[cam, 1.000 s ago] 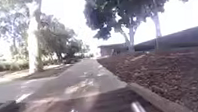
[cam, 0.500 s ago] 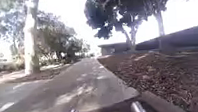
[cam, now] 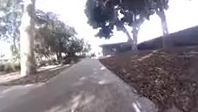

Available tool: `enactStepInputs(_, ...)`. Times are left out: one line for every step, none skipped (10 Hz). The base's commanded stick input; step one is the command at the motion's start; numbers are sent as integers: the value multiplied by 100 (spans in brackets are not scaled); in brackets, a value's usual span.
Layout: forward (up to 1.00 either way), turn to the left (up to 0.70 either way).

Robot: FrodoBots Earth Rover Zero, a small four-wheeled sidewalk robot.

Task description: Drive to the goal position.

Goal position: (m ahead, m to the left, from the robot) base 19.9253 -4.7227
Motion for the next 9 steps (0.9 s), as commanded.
enactStepInputs(100, 18)
enactStepInputs(100, 14)
enactStepInputs(100, 9)
enactStepInputs(100, 4)
enactStepInputs(100, 12)
enactStepInputs(100, 25)
enactStepInputs(100, 37)
enactStepInputs(100, 4)
enactStepInputs(100, 2)
